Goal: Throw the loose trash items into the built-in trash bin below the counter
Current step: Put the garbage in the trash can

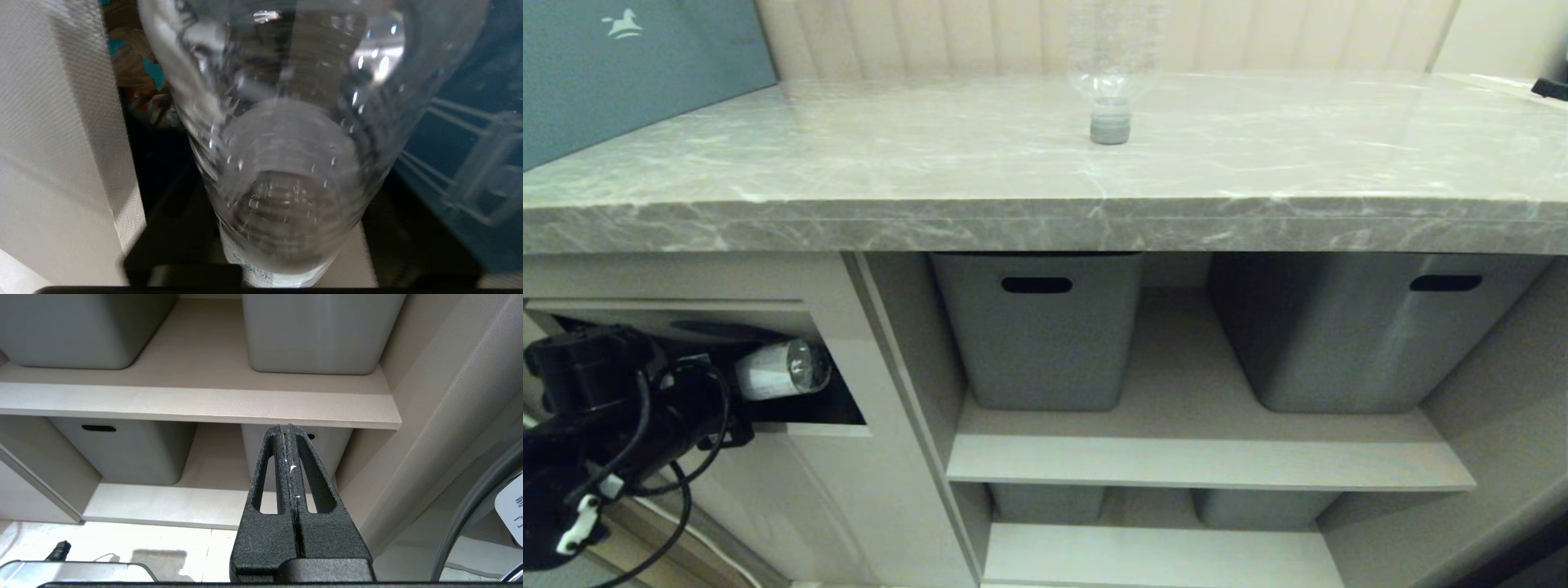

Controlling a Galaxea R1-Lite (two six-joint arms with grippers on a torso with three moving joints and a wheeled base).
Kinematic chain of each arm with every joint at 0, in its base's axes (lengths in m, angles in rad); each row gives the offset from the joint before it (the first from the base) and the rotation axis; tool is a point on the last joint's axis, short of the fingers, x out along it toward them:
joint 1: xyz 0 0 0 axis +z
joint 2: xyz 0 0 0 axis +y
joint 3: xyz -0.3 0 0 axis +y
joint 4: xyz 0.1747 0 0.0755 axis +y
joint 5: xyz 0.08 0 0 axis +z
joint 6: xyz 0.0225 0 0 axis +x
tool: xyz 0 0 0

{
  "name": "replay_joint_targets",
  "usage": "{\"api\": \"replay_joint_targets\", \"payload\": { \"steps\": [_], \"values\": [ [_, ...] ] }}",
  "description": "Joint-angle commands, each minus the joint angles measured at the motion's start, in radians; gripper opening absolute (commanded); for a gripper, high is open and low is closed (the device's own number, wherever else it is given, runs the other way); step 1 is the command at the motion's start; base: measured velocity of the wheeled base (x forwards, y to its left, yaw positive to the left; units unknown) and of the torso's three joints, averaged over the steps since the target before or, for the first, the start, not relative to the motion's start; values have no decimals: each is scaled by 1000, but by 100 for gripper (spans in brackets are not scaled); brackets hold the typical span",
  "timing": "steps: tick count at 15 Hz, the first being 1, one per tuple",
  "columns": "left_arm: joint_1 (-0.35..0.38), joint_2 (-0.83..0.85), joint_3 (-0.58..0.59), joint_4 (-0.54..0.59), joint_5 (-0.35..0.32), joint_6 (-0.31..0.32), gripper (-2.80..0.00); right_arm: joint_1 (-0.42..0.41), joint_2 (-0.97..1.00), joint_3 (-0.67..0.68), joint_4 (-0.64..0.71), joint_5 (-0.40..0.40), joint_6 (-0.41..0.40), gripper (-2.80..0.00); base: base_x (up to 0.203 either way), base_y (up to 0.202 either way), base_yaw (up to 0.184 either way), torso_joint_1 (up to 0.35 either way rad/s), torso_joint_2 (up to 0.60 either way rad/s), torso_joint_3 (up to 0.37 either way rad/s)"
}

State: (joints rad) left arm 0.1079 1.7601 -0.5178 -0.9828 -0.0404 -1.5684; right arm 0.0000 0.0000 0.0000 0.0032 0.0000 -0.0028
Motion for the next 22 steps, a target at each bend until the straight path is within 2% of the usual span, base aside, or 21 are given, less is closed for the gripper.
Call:
{"api": "replay_joint_targets", "payload": {
  "steps": [1, 3, 11, 15, 16, 19, 20, 22],
  "values": [
    [-15, 34, -13, -6, 1, 6, 0, 0, -2, 0, 0, 0, 0, -280, 0, 0, 0, 0, 0, 0],
    [-26, 38, -17, -7, 1, 22, 0, 0, 0, 0, 0, 0, 0, -280, 0, 0, 0, 0, 0, 0],
    [-34, 23, -9, -3, 9, 21, 0, 0, -1, 0, 0, 1, 0, -280, 0, 0, 0, 0, 0, 0],
    [-59, -140, 92, 11, 84, 23, 0, 0, 0, 0, 0, 2, 0, -280, 0, 0, 0, 0, 0, 0],
    [-67, -188, 112, 33, 109, 30, -280, 0, 0, 0, 0, 2, 1, -280, 0, 0, 0, 0, 0, 0],
    [-79, -422, 158, 151, 156, 80, -280, 0, 0, 0, 0, 2, 0, -280, 0, 0, 0, 0, 0, 0],
    [-87, -510, 167, 210, 162, 124, -280, 0, 0, 0, 0, 3, -5, -280, 0, 0, 0, 0, 0, 0],
    [-102, -676, 180, 343, 167, 281, -280, 0, -1, 0, 0, 3, -1, -280, 0, 0, 0, 0, 0, 0]
  ]
}}
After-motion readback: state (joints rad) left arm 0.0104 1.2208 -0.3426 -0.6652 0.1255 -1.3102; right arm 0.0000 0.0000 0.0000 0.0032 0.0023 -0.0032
